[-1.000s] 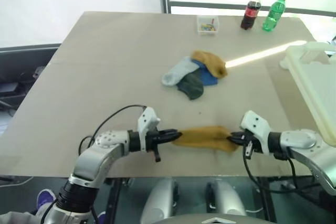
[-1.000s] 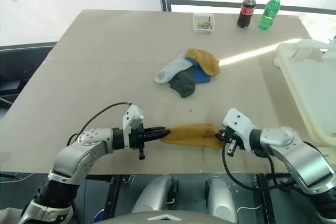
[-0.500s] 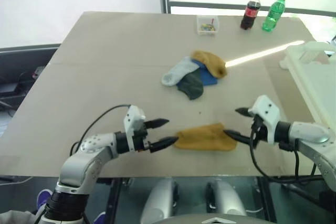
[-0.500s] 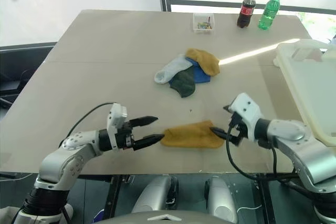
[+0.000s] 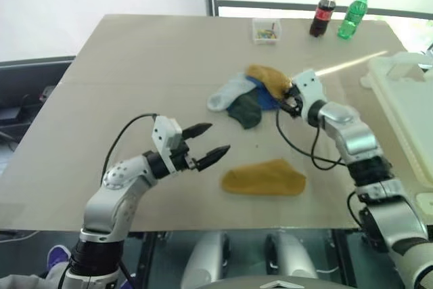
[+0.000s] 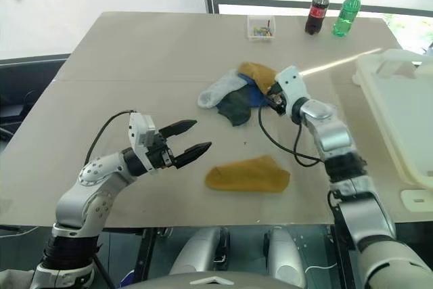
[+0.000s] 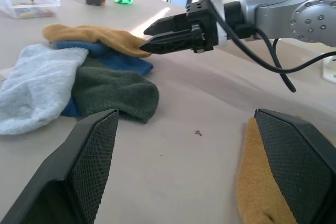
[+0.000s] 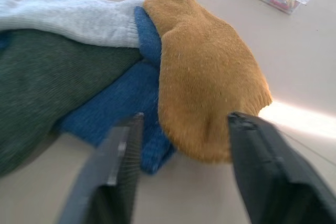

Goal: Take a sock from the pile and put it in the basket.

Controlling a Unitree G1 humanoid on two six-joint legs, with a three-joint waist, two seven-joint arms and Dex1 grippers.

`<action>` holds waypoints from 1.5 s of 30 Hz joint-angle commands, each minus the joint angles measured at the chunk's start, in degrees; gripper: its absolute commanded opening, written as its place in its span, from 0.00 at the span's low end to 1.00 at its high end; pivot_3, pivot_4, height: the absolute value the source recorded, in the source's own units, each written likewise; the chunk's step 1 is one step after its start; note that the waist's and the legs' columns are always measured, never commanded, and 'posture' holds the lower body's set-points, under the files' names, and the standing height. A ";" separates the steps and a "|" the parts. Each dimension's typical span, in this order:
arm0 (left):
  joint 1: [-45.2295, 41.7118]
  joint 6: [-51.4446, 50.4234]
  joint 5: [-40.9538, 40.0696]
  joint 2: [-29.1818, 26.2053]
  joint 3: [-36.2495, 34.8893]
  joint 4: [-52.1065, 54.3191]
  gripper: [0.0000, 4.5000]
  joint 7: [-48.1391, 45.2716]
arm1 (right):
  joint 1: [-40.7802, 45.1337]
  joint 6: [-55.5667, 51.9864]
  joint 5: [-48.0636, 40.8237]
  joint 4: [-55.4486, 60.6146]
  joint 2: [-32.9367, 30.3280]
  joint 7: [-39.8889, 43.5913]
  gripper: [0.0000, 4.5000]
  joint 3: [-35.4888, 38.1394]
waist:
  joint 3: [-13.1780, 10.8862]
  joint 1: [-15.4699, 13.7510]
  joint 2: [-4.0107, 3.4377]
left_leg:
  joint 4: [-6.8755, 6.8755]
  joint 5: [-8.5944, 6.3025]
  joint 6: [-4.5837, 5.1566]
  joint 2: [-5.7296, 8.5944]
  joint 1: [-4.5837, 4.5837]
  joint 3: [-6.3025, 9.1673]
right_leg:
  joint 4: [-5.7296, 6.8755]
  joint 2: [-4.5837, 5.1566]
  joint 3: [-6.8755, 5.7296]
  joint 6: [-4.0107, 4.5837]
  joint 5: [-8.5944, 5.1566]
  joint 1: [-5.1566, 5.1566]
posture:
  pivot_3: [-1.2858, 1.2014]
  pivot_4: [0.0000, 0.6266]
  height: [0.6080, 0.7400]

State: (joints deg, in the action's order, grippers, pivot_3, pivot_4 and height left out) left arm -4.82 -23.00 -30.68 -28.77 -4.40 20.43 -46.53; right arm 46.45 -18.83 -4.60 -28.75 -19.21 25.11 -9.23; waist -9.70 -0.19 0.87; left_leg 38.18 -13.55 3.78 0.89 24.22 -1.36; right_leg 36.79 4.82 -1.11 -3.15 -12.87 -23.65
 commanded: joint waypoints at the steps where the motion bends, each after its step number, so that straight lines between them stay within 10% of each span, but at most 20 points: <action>1: 1.80 -1.15 -1.13 -0.60 -1.80 5.22 0.98 2.56 | 4.88 8.26 2.63 -9.55 1.64 -0.28 0.49 0.43 | 0.00 0.26 -0.01 | -0.01 0.00 0.00 0.01 0.04 0.01 | -0.03 0.00 -0.02 0.00 0.00 -0.02 | 0.52 0.24 0.91; 19: 4.87 -1.28 -2.19 -0.21 -3.24 8.98 0.98 7.07 | 9.93 15.57 6.72 -21.86 5.94 1.31 0.49 1.49 | -0.03 1.20 -0.06 | -0.02 0.00 -0.03 -0.03 -0.07 0.07 | 0.16 -0.07 -0.06 0.00 0.00 -0.01 | 0.52 0.24 0.91; 25: 5.96 -0.43 -1.91 -0.15 -3.21 9.12 0.98 6.94 | 10.77 16.18 6.70 -24.20 6.51 0.86 0.01 2.19 | -0.04 1.19 -0.07 | -0.02 0.00 -0.03 -0.02 -0.08 0.07 | 0.16 -0.01 -0.06 0.00 0.00 -0.01 | 0.52 0.24 0.91; 30: 6.05 0.85 -1.57 -0.06 -3.22 7.60 0.98 6.44 | 10.95 15.53 6.60 -22.59 6.08 2.14 0.01 2.28 | -0.05 1.21 -0.08 | -0.04 0.00 -0.03 -0.02 -0.08 0.08 | 0.16 0.10 -0.07 0.01 0.00 -0.01 | 0.52 0.24 0.91; 45: 3.00 2.73 -1.15 0.74 -1.69 1.69 0.98 4.28 | -4.76 -9.45 -0.09 22.06 -1.44 24.24 0.01 -3.04 | -0.14 0.98 -0.24 | -0.07 -0.14 0.20 -0.05 -0.08 0.13 | 0.14 0.20 -0.12 0.00 0.00 -0.02 | 0.52 0.24 0.91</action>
State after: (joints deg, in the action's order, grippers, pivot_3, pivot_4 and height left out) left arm -1.16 -21.46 -31.59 -28.32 -6.19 21.77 -41.66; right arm 41.82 -25.52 -2.49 -13.18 -20.20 47.53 -12.14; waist -9.84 0.79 0.63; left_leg 38.11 -13.70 4.00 0.83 24.13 -1.23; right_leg 36.95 5.02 -1.23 -3.15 -12.87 -23.68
